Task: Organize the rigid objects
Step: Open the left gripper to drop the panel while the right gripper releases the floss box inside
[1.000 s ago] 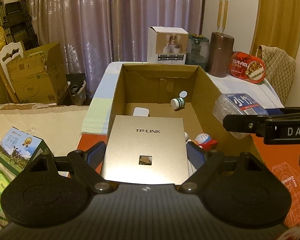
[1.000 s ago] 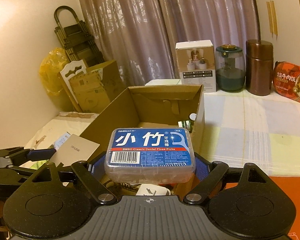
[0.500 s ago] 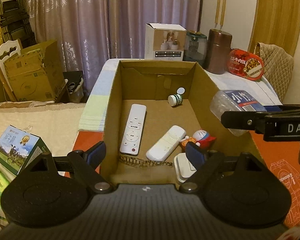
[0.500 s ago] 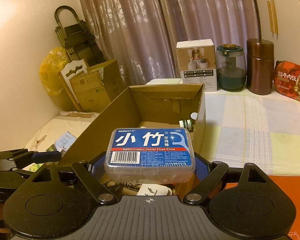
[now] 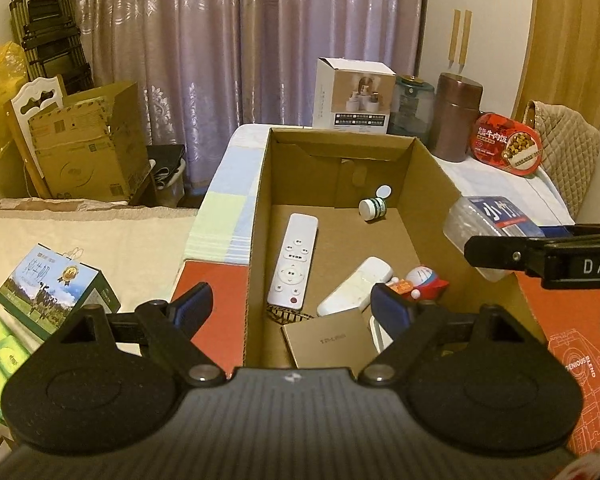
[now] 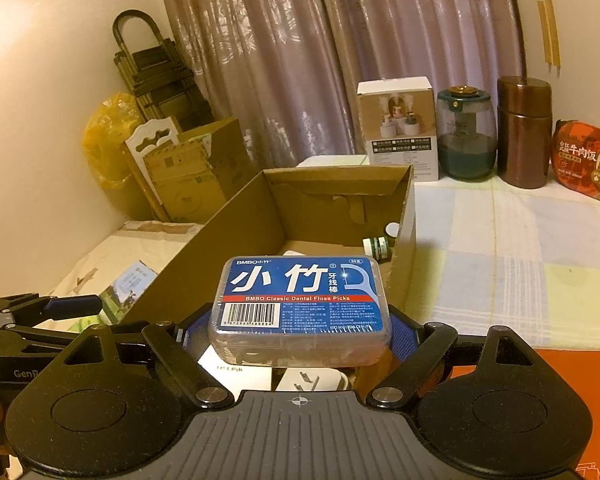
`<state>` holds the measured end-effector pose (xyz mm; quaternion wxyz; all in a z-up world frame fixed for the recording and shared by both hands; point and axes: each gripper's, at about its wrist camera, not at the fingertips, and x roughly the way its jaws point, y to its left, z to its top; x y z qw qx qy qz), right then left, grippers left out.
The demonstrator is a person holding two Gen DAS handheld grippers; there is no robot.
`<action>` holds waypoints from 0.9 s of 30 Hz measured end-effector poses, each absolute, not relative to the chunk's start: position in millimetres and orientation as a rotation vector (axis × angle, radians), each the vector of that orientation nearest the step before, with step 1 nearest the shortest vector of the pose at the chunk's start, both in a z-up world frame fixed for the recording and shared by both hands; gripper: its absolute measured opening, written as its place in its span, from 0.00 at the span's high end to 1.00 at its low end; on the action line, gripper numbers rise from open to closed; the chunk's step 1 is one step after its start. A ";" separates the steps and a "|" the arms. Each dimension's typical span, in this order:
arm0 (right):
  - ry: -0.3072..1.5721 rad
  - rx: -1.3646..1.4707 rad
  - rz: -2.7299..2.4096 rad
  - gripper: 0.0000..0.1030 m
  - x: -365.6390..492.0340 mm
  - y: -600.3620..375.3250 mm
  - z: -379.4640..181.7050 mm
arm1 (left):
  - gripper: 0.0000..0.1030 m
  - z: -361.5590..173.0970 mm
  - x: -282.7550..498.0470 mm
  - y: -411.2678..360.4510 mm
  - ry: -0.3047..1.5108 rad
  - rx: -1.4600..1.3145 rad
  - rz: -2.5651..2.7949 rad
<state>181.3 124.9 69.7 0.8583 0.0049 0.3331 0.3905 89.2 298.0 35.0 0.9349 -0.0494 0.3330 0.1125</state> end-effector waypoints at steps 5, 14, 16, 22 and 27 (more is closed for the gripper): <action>0.707 0.004 0.823 0.19 180.1 124.2 67.7 | 0.19 35.7 87.1 299.0 0.678 -0.108 0.236; 0.721 -0.003 0.831 0.19 175.5 123.3 66.0 | 0.19 36.6 83.6 299.6 0.675 -0.111 0.243; 0.725 -0.012 0.831 0.19 175.3 123.2 64.7 | 0.19 36.6 83.5 299.5 0.676 -0.110 0.243; 0.732 -0.027 0.827 0.19 173.9 122.9 62.4 | 0.19 36.5 84.7 298.3 0.679 -0.116 0.243; 0.728 -0.040 0.825 0.19 171.7 123.4 61.8 | 0.19 37.0 85.0 298.0 0.677 -0.119 0.251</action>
